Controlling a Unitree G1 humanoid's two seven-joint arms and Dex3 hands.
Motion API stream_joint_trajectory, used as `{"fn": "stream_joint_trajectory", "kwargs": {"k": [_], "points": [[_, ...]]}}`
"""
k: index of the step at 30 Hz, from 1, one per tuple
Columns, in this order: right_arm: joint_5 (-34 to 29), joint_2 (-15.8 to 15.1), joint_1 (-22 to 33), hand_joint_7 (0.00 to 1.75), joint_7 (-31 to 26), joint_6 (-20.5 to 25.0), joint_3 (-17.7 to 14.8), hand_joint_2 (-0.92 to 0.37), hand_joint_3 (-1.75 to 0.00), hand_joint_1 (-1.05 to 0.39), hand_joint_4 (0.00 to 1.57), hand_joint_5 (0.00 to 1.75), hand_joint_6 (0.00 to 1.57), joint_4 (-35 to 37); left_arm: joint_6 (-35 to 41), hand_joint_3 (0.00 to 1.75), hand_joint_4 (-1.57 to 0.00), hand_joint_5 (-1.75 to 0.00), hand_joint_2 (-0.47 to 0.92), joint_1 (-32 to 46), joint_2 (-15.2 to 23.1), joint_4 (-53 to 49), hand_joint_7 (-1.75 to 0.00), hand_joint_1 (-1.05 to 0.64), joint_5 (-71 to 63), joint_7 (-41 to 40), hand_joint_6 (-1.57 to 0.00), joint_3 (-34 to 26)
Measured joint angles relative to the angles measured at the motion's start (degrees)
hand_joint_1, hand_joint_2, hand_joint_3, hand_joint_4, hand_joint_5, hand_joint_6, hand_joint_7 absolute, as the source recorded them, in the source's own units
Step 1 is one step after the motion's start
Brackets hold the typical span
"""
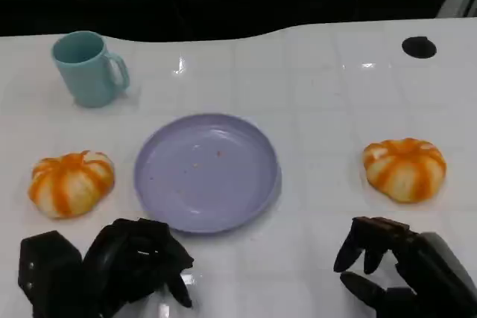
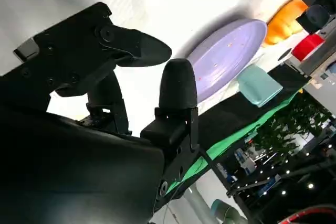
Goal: Grasp the bread from the table and place it into the plate.
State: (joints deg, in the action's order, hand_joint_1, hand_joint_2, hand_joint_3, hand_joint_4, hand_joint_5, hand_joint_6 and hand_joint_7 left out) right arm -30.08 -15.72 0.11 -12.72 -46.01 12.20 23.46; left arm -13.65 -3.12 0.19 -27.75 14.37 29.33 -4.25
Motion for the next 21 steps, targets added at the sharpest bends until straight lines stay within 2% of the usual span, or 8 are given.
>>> {"fn": "stream_joint_trajectory", "kwargs": {"k": [3, 7, 12, 16, 21], "points": [[0.2, 0.0, 0.0, 0.95, 0.0, 0.0, -0.3, -0.66, -0.71, -0.34, 0.53, 1.56, 0.61, -0.2, 0.0, 0.0, -1.54, -0.87, 0.8, 0.0, 0.0, 0.0, -0.52, -1.05, 0.0, 0.0, -1.57, 0.0], [0.1, 0.0, 0.0, 0.68, -0.1, 0.4, -0.8, -0.75, -0.5, -0.36, 0.53, 1.37, 0.65, -0.4, 0.0, 0.0, -1.54, -0.87, 0.8, 0.0, 0.0, 0.0, -0.51, -1.05, 0.0, 0.0, -1.57, 0.0], [-1.4, -0.2, 0.0, 0.28, -1.5, 2.1, -2.4, -0.91, -0.2, -0.37, 0.48, 0.96, 0.71, -2.2, 0.0, 0.0, -1.54, -0.87, 0.79, 0.0, 0.0, 0.0, -0.51, -1.05, 0.0, 0.0, -1.57, 0.0], [-4.9, -1.1, 0.0, 0.11, -3.3, 4.2, -2.7, -0.92, -0.15, -0.39, 0.43, 0.65, 0.66, -4.4, 0.0, 0.0, -1.55, -0.87, 0.79, 0.0, -0.1, 0.0, -0.51, -1.05, 0.0, 0.0, -1.57, 0.0], [-8.2, -2.3, -0.1, 0.01, -5.9, 7.3, -3.8, -0.92, -0.15, -0.41, 0.32, 0.52, 0.5, -7.2, 0.0, 0.0, -1.55, -0.86, 0.79, 0.0, -0.1, 0.0, -0.51, -1.05, 0.1, 0.0, -1.57, 0.1]]}}
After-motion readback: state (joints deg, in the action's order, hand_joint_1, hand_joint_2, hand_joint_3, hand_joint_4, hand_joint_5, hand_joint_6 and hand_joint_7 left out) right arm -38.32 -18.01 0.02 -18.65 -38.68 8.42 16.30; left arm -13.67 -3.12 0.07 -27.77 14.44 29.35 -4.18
